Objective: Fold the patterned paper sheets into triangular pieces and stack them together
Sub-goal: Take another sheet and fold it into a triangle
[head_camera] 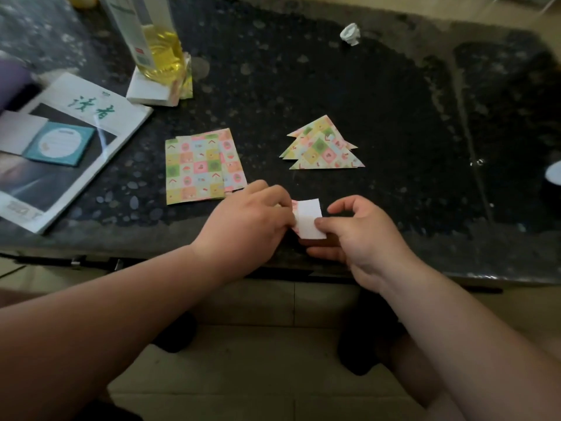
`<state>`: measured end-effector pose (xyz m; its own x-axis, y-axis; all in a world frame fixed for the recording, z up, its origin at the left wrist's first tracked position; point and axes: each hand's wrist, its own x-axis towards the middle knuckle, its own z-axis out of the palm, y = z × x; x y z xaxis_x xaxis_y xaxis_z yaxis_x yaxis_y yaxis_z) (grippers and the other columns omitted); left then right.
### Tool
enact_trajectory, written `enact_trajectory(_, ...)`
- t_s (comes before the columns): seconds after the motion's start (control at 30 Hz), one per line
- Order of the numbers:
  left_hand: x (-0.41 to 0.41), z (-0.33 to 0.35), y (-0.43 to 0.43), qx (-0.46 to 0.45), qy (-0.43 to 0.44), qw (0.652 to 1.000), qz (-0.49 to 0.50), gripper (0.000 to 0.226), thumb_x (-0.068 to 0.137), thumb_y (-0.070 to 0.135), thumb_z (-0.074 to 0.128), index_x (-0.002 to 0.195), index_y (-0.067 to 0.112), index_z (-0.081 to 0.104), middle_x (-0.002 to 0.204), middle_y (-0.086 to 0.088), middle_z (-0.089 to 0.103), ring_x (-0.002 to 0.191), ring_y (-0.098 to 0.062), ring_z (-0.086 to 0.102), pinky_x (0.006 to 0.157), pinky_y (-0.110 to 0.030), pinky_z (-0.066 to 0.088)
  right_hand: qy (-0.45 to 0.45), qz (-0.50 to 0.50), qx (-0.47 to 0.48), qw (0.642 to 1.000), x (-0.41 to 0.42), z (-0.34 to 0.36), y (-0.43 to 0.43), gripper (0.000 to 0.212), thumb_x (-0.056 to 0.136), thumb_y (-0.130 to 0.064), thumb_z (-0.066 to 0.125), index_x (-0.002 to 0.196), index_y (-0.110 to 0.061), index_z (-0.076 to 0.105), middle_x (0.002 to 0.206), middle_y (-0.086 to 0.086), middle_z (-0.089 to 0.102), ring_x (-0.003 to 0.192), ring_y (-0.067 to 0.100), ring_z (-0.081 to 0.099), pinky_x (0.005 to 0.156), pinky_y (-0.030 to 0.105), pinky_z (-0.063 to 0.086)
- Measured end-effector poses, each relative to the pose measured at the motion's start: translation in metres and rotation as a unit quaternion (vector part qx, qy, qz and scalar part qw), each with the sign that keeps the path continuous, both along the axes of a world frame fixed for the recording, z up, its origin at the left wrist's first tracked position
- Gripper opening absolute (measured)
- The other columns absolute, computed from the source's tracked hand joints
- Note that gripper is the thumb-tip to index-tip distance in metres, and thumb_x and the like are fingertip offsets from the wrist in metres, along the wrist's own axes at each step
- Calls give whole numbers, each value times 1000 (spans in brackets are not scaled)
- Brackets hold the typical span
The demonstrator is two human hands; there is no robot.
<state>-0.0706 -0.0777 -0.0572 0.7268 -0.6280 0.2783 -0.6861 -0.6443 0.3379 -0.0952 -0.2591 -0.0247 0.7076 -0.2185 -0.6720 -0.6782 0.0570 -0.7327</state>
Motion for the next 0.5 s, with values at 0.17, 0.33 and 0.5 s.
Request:
enact_trajectory(0.17, -2, -22, -1, -27, 9, 998, -55, 19, 79, 0, 82, 94, 12, 82, 102, -5, 75, 90, -28, 67, 82, -38, 58, -111, 244, -337, 903, -5, -4, -30, 13, 93, -20, 72, 92, -28, 64, 85, -7, 68, 71, 9, 67, 59, 22, 51)
enact_trajectory(0.33, -1, -30, 1, -53, 17, 997, -48, 18, 92, 15, 65, 99, 10, 81, 109, -6, 75, 100, -25, 67, 93, -37, 55, -220, 451, -367, 783, 0, -12, -46, 39, 86, -27, 80, 121, -33, 65, 126, -17, 52, 119, 4, 47, 101, 28, 46)
enact_trajectory(0.5, 0, -33, 15, -133, 111, 983, 62, 17, 89, 7, 75, 103, 15, 81, 118, 1, 73, 111, -12, 65, 102, -30, 50, -270, 473, -369, 753, -4, -29, -44, 52, 81, -40, 83, 128, -28, 67, 141, -12, 55, 136, 8, 42, 114, 40, 39)
